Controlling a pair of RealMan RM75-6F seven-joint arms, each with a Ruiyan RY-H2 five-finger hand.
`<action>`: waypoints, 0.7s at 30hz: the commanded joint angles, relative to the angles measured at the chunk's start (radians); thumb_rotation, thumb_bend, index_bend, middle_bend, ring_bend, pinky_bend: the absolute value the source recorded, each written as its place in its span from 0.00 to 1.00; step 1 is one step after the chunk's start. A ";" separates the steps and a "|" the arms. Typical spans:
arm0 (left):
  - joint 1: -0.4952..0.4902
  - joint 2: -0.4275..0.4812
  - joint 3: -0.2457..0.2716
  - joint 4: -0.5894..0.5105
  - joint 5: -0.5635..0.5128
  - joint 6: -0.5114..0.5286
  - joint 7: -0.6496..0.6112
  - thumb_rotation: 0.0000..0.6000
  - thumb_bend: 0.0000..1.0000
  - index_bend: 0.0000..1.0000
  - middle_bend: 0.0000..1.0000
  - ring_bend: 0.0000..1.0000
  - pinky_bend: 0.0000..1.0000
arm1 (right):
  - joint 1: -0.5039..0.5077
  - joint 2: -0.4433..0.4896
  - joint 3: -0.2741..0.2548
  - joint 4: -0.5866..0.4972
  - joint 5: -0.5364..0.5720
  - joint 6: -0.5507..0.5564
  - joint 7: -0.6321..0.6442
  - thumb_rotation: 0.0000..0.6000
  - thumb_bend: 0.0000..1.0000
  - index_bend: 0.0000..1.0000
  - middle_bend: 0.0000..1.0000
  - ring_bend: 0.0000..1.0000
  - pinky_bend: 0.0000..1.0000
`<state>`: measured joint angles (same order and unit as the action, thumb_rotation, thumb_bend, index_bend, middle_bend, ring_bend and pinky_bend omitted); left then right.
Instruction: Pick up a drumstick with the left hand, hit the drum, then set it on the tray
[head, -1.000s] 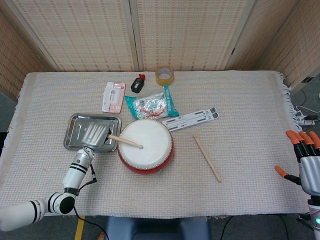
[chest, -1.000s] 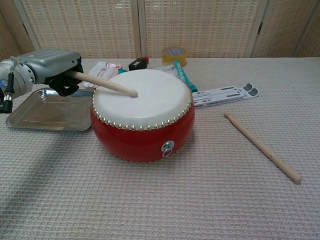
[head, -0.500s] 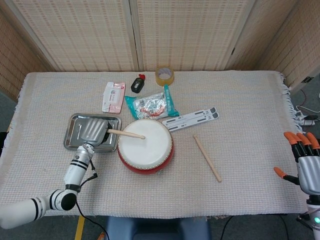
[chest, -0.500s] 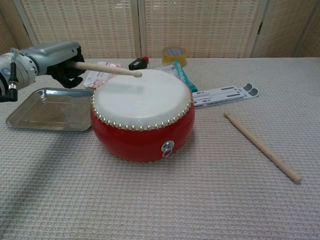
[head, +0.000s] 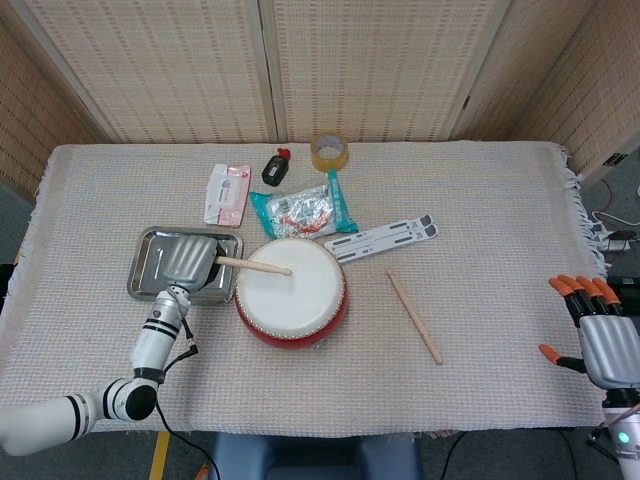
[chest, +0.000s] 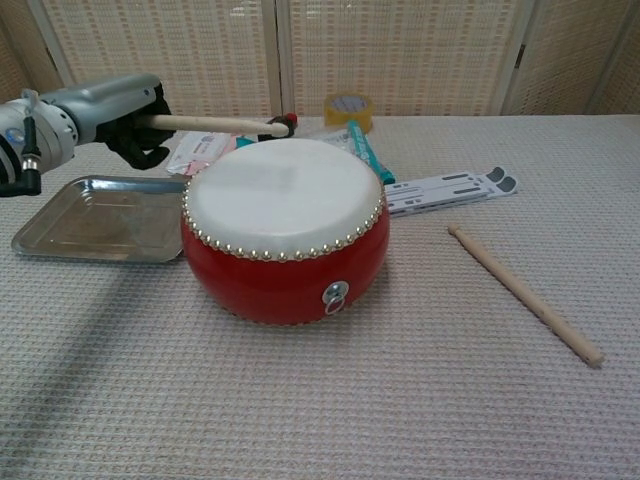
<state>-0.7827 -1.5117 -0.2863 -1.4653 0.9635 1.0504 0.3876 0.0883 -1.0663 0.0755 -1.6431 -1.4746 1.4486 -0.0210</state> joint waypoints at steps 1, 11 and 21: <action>-0.003 -0.008 0.010 0.012 0.015 -0.003 0.015 1.00 0.69 1.00 1.00 1.00 1.00 | 0.000 -0.001 0.000 0.002 -0.001 0.001 0.002 1.00 0.06 0.16 0.12 0.01 0.10; -0.017 -0.054 0.041 0.067 0.000 -0.005 0.097 1.00 0.69 1.00 1.00 1.00 1.00 | -0.001 -0.005 0.002 0.011 -0.007 0.012 0.009 1.00 0.06 0.16 0.12 0.01 0.10; 0.026 0.020 0.019 -0.019 0.112 -0.013 -0.129 1.00 0.69 1.00 1.00 1.00 1.00 | -0.001 -0.011 0.006 0.021 -0.011 0.021 0.017 1.00 0.06 0.16 0.12 0.01 0.10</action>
<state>-0.7703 -1.5210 -0.2783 -1.4530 1.0211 1.0466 0.2595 0.0874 -1.0767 0.0810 -1.6221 -1.4852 1.4697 -0.0045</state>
